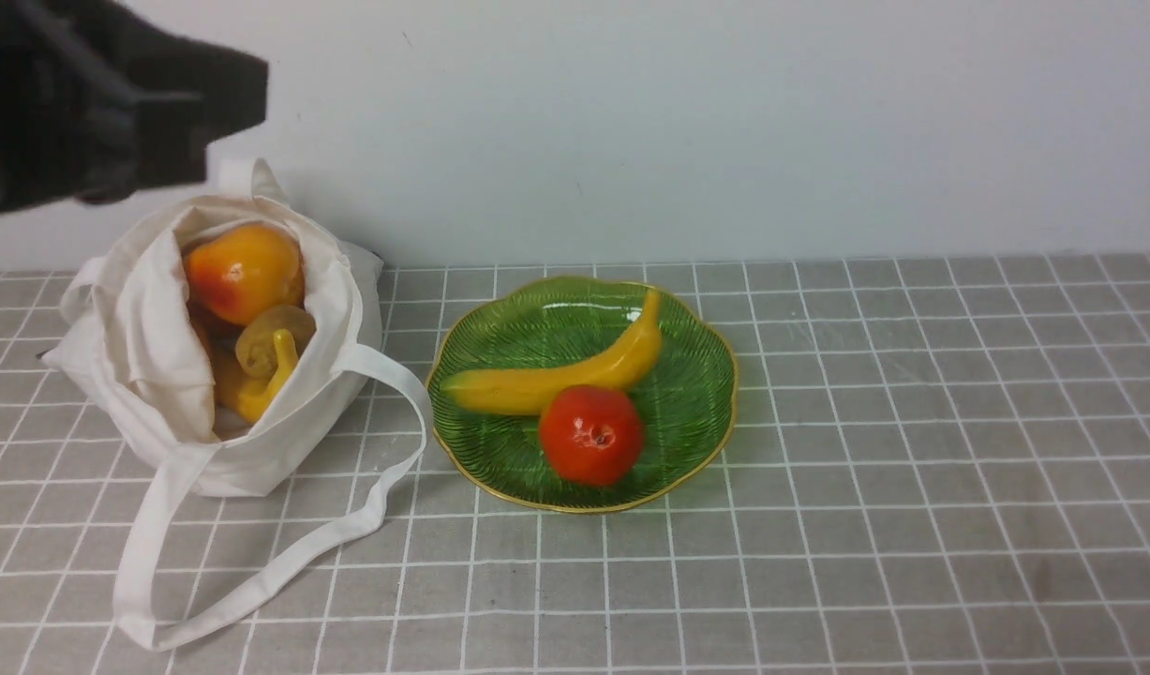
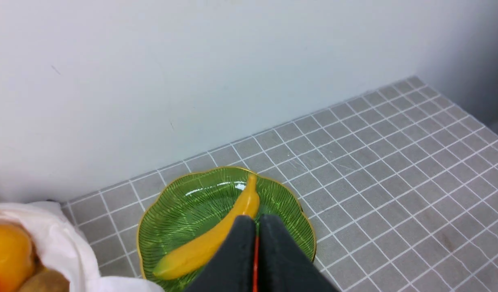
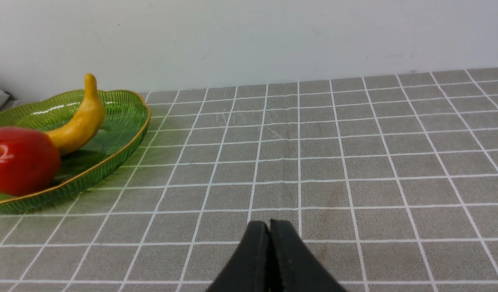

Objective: Take the fruit out of the bag on the grey coffee tablecloth and place them on the plate.

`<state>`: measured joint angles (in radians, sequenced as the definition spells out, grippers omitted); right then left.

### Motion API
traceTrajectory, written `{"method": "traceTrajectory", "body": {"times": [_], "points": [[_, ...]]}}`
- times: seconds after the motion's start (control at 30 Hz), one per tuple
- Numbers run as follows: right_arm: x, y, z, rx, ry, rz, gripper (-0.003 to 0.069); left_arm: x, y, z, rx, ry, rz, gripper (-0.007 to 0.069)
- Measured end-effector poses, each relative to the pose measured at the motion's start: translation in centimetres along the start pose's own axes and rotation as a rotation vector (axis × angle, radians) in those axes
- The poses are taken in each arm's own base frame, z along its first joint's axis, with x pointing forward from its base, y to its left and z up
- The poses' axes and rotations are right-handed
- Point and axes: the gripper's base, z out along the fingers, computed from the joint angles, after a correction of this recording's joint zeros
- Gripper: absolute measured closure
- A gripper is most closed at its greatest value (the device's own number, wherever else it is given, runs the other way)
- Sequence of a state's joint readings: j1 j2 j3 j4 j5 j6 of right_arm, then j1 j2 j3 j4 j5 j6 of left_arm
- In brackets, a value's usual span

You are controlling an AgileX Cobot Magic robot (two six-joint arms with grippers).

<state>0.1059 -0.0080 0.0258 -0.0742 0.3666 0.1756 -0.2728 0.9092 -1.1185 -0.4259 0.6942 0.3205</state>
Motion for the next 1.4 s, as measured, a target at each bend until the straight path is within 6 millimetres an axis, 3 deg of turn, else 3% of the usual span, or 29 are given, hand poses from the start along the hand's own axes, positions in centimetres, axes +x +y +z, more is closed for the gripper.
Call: {"method": "traceTrajectory", "body": {"times": [0.27, 0.4, 0.67, 1.03, 1.23, 1.3, 1.33, 1.37, 1.4], "points": [[0.0, 0.0, 0.0, 0.0, 0.0, 0.0, 0.0671, 7.0, -0.9, -4.7, -0.022, -0.099, -0.024, 0.0632], [0.0, 0.0, 0.0, 0.0, 0.0, 0.0, 0.0671, 9.4, -1.5, -6.5, -0.011, -0.137, -0.02, 0.0632], [0.0, 0.0, 0.0, 0.0, 0.0, 0.0, 0.0671, 10.8, -1.9, -8.6, -0.027, -0.196, 0.03, 0.0632], [0.0, 0.0, 0.0, 0.0, 0.0, 0.0, 0.0671, 12.0, -0.6, -7.9, -0.149, -0.235, 0.115, 0.0632], [0.0, 0.0, 0.0, 0.0, 0.0, 0.0, 0.0671, 17.2, 1.2, -6.7, -0.334, -0.271, 0.064, 0.0632], [0.0, 0.0, 0.0, 0.0, 0.0, 0.0, 0.0671, 20.0, 1.9, -6.0, -0.411, -0.254, 0.031, 0.0632], [0.0, 0.0, 0.0, 0.0, 0.0, 0.0, 0.0671, 20.2, 2.0, -5.9, -0.416, -0.252, 0.03, 0.0632], [0.0, 0.0, 0.0, 0.0, 0.0, 0.0, 0.0671, 22.3, 2.5, -5.3, -0.46, -0.215, 0.019, 0.0632], [0.0, 0.0, 0.0, 0.0, 0.0, 0.0, 0.0671, 22.5, 2.5, -5.2, -0.464, -0.211, 0.017, 0.0632]]}}
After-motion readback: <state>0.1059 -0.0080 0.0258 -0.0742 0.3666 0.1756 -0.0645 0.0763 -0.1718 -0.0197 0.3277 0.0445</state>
